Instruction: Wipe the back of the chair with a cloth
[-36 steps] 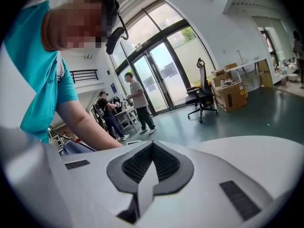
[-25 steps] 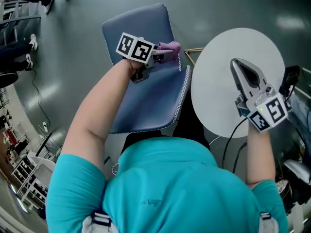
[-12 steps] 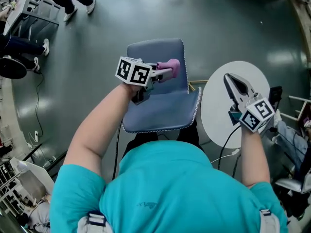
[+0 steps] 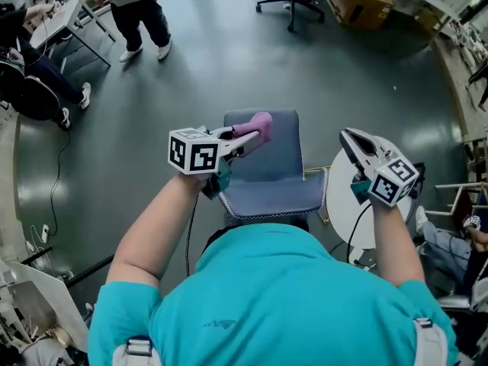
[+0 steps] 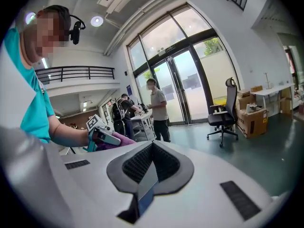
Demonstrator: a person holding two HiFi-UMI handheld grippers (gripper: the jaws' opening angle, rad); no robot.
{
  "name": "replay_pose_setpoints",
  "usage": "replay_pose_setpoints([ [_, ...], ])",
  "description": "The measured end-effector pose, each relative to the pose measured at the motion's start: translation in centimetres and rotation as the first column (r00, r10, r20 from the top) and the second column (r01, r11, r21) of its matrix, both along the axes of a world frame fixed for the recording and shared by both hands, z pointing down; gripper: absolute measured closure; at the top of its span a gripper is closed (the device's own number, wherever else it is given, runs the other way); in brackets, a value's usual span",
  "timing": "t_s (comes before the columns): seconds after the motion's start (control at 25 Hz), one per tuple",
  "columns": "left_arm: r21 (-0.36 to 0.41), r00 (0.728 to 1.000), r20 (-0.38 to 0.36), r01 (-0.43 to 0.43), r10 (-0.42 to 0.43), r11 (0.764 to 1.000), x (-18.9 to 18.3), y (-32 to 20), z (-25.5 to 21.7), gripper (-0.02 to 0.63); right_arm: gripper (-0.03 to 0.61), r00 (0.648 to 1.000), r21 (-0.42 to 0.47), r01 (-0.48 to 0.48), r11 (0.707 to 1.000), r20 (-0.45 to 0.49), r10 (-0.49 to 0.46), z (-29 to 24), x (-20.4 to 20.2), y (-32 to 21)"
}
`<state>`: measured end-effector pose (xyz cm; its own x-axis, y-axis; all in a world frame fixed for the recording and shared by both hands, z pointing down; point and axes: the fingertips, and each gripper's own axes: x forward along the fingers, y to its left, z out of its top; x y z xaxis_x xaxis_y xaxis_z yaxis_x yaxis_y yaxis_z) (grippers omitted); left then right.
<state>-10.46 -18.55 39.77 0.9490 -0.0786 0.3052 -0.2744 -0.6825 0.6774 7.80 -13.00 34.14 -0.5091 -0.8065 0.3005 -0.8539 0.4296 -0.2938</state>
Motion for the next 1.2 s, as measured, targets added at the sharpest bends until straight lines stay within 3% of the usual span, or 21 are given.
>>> replay_pose_setpoints([
  [0.28,0.090,0.984,-0.119,0.144,-0.133,0.985,-10.7,0.1,-9.0,0.555,0.580,0.999,0.095,-0.033,0.995,0.010,0.032,-7.2,-5.3,-0.6],
  [0.4,0.151,0.973,-0.141,0.205,-0.184,0.967,-12.6,1.7,-12.6,0.555,0.580,0.999,0.135,-0.029,0.990,0.024,0.026,-10.3,-5.3,0.2],
  [0.56,0.247,0.951,-0.181,0.289,-0.249,0.925,-13.7,5.2,-17.1,0.555,0.580,1.000,0.189,0.006,0.982,0.014,-0.009,-13.8,-4.3,2.2],
  [0.76,0.321,0.892,-0.284,0.433,-0.351,0.842,-13.4,9.3,-22.1,0.555,0.580,0.998,0.244,0.049,0.969,0.019,-0.055,-16.6,-1.0,4.7],
  [0.88,0.322,0.859,-0.335,0.491,-0.387,0.809,-12.6,11.2,-24.3,0.555,0.580,0.997,0.241,0.064,0.968,0.028,-0.073,-17.7,0.8,6.2],
  [1.04,0.285,0.821,-0.392,0.538,-0.416,0.793,-8.4,14.9,-25.0,0.555,0.580,0.992,0.243,0.119,0.963,0.023,-0.128,-17.5,3.7,9.6],
  [1.2,0.273,0.820,-0.399,0.533,-0.409,0.801,-4.8,17.6,-26.8,0.555,0.580,0.985,0.259,0.152,0.954,0.035,-0.167,-18.8,4.7,12.0],
])
